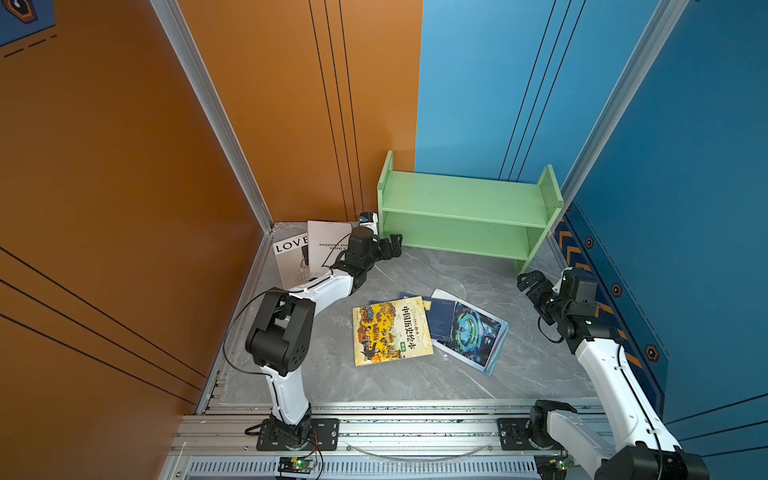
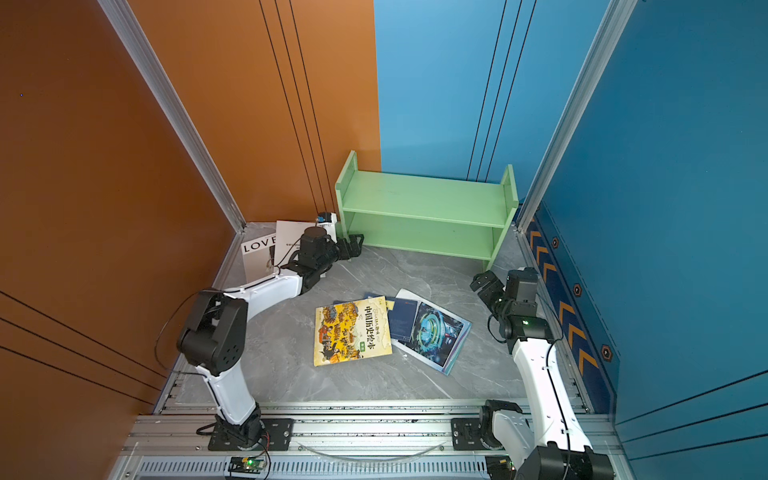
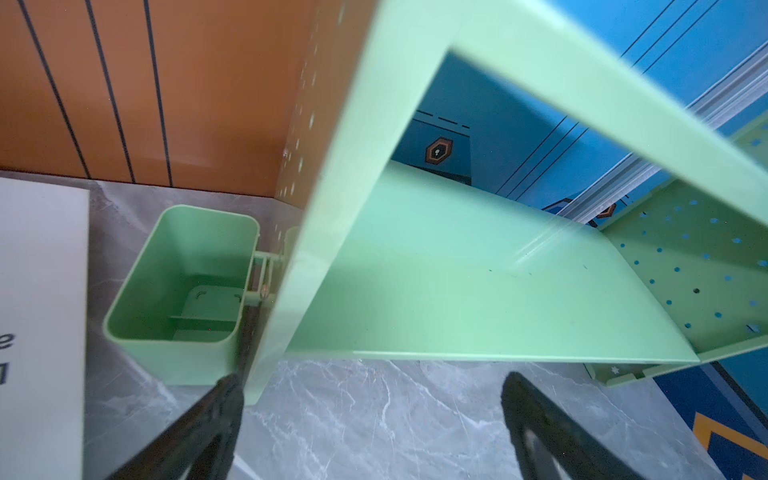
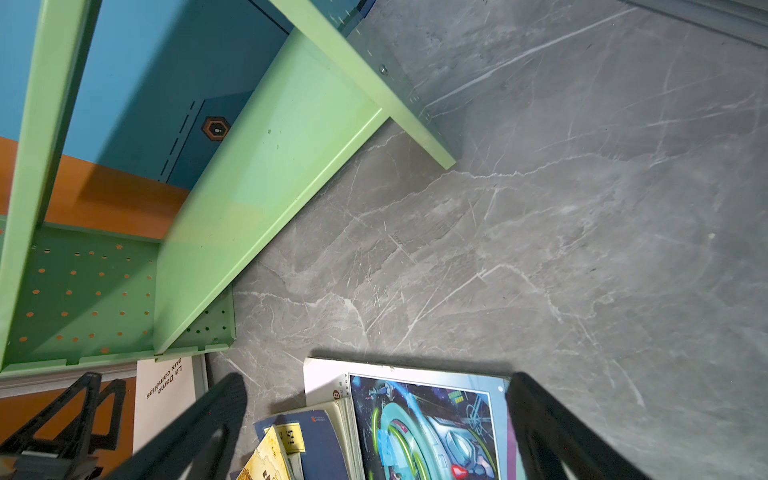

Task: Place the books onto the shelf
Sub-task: 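Lower the left gripper onto the edge of the white 'La Dame' book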

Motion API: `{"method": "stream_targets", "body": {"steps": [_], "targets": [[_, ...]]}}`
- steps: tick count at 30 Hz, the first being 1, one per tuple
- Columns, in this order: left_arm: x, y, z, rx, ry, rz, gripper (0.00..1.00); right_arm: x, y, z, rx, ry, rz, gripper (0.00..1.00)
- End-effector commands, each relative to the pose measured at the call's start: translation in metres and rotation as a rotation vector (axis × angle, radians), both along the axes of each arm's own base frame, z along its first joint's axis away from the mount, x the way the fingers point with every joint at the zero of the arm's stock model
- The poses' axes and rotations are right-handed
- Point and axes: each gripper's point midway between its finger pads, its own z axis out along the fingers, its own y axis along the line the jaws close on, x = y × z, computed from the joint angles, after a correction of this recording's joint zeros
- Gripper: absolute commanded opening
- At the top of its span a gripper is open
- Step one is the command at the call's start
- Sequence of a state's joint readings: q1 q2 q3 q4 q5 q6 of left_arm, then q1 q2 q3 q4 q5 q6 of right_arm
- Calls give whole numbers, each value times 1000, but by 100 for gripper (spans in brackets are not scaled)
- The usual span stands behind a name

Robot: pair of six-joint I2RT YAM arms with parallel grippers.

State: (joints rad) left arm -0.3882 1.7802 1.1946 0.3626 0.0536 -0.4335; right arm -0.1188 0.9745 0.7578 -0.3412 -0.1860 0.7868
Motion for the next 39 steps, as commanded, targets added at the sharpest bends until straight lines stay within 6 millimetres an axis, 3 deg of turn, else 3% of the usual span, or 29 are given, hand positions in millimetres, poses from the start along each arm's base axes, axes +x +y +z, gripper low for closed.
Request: {"method": "stream_targets", "body": {"steps": [1,7,8,10,18,25,28,33,39], "targets": [[-21,18,19,51,-23,18,98,5,1,-3,21,-4,-4,100],[-59,71,10,126,87,145,98,11,8,-6,9,-2,17,100],[-68,85,-7,134,152,170,98,13,13,-5,-7,-5,36,100],[-80,104,-18,116,233,206,98,17,23,-3,-42,-2,69,100],[-145,177,-54,49,434,403,98,35,83,-17,-124,35,215,100],[-177,235,-79,-186,497,598,98,55,143,-29,-105,31,341,100],[-170,249,-83,-317,470,607,98,59,161,-34,-109,45,378,100],[-143,261,-80,-431,422,568,99,67,182,-39,-100,55,411,100],[-93,255,-80,-451,444,415,99,67,190,-42,-93,66,416,100]]}}
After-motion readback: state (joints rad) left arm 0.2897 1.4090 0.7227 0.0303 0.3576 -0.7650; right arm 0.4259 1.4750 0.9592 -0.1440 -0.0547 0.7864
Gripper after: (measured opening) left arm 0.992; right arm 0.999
